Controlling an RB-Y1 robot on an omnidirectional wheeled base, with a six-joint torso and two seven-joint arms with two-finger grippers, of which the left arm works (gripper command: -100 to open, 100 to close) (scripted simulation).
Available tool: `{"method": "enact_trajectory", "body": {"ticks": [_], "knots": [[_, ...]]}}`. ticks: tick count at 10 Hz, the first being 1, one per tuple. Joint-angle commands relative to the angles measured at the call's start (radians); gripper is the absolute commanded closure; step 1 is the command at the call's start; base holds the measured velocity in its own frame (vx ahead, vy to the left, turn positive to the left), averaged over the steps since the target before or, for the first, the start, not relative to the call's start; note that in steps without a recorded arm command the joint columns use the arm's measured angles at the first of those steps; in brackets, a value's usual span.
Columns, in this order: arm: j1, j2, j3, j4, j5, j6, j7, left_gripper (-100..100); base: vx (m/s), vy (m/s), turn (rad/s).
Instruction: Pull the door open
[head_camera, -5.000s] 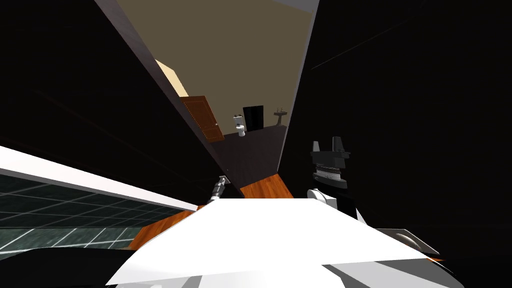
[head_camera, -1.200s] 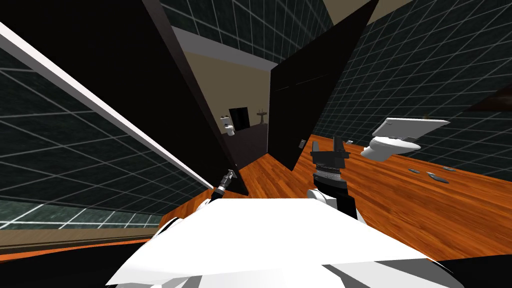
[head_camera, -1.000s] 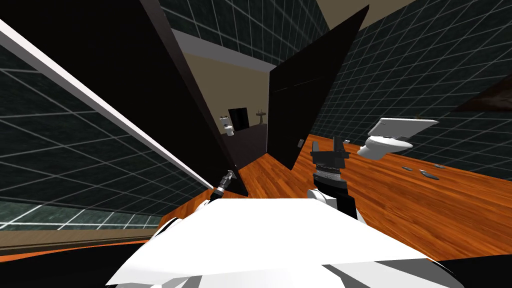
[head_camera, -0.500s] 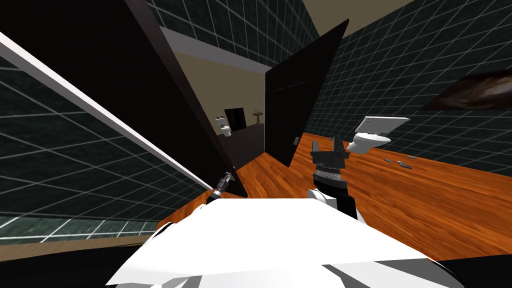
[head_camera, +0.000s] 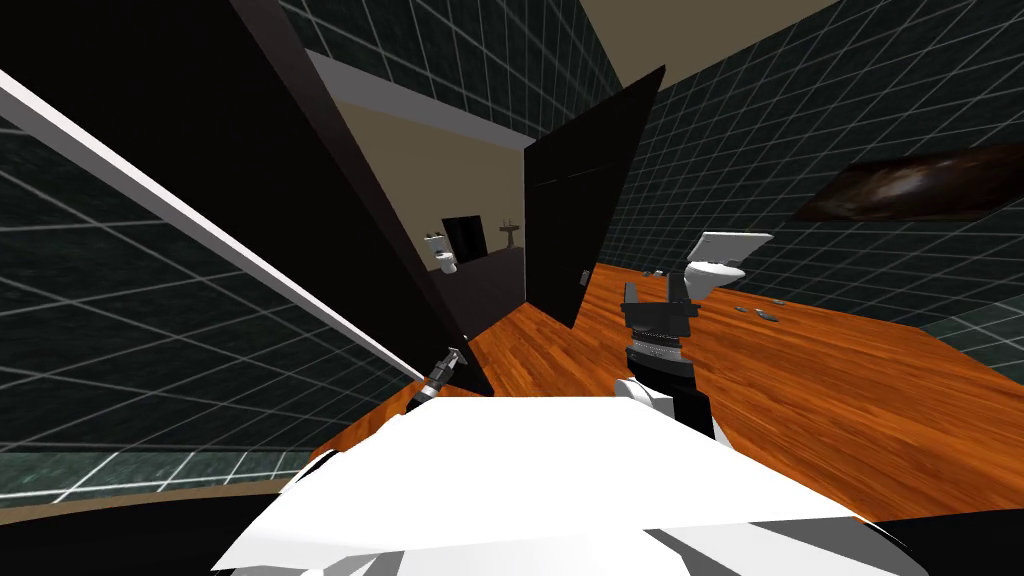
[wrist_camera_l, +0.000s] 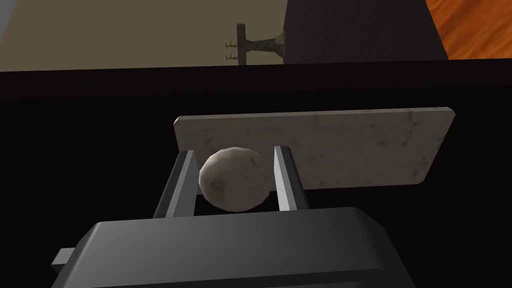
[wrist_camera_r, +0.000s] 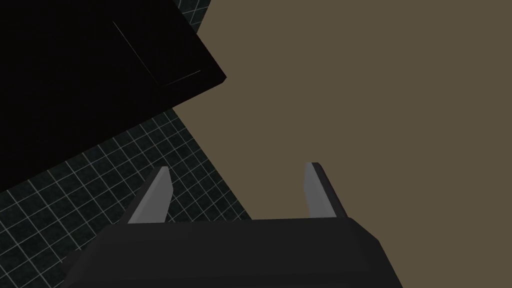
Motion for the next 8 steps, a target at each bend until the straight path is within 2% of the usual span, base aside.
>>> {"method": "enact_trajectory", "body": {"ticks": [1, 3, 6, 8], "knots": [[0.002, 0.010, 0.004, 0.028, 0.003, -0.024, 0.002, 100, -0.056, 0.003, -0.026], [-0.003, 0.004, 0.001, 0.038, 0.000, -0.028, 0.002, 100, -0.025, 0.005, -0.007], [0.001, 0.008, 0.000, 0.042, -0.002, -0.037, 0.005, 100, -0.165, 0.088, -0.173], [0.001, 0.011, 0.000, 0.047, -0.003, -0.044, 0.006, 100, -0.154, 0.072, -0.090]]}}
